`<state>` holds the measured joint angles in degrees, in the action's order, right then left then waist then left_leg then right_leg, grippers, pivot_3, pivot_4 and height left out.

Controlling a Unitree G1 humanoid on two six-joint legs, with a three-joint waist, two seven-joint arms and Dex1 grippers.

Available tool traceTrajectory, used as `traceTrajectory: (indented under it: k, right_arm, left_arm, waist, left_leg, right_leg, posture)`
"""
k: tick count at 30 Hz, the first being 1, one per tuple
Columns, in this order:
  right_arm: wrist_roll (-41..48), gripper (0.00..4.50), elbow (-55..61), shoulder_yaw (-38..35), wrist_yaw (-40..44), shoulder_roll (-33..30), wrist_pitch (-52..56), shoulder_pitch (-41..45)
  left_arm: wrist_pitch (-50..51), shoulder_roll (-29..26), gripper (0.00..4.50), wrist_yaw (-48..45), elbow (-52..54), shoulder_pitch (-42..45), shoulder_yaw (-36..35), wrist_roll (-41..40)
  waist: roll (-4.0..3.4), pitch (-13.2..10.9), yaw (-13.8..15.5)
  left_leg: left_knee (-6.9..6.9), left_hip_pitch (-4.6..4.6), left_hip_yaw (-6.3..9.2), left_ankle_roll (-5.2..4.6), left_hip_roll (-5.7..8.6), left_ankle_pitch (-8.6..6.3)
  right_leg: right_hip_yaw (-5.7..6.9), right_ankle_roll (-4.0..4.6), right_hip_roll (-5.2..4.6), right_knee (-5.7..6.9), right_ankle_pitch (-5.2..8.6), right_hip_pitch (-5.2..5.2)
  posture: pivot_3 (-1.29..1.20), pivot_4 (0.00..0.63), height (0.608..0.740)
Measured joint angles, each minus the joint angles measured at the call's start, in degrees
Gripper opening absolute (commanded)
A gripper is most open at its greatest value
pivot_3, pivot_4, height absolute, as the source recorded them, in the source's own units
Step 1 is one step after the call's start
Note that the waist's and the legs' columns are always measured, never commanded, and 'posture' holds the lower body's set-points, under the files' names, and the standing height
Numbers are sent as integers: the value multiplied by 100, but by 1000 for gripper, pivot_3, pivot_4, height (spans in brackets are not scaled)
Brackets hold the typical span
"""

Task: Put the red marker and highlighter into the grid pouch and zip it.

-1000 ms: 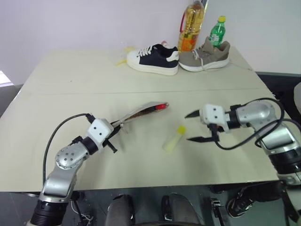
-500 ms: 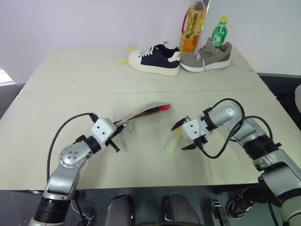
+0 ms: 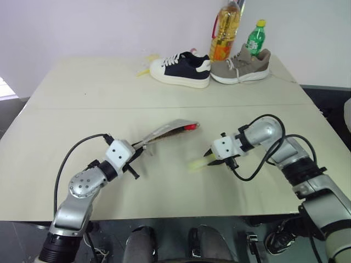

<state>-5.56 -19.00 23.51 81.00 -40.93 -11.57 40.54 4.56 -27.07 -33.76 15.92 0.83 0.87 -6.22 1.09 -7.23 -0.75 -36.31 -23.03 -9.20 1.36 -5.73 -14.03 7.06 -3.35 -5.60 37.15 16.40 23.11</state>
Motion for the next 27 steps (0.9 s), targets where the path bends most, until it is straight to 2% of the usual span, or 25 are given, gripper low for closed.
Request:
traceTrajectory:
  k: [6, 8, 14, 27]
  right_arm:
    - [693, 822, 1509, -1015, -661, -37, 1372, 34]
    - [681, 822, 1776, -1127, -932, -12, 1625, 95]
    - [215, 822, 1740, -909, -1495, 92, 1694, 98]
    - [-732, 822, 1071, -379, -1930, 132, 905, 364]
  left_arm:
    - [-1, -15, 0, -10, -7, 15, -6, -3]
    - [-1, -14, 0, -21, -14, 41, -4, -3]
    - [-1, -6, 0, -67, -38, 183, 7, -4]
    - [22, 11, 0, -84, 1, 183, 40, -2]
  waist:
    - [-1, -1, -4]
    - [1, 1, -2]
    - [2, 1, 1]
    - [1, 1, -7]
  left_leg:
    - [3, 0, 5, 0, -2, 0]
    - [2, -1, 4, 0, -1, -1]
    - [2, -5, 1, 0, 2, 0]
    - [3, -5, -3, 0, 1, 0]
  right_leg:
    - [0, 1, 1, 1, 0, 3]
    - [0, 1, 0, 0, 0, 3]
    - [0, 1, -1, -1, 0, 5]
    - [-1, 0, 1, 1, 0, 8]
  posture:
    - [0, 150, 705]
    - [0, 150, 705]
    - [0, 150, 705]
    - [0, 150, 705]
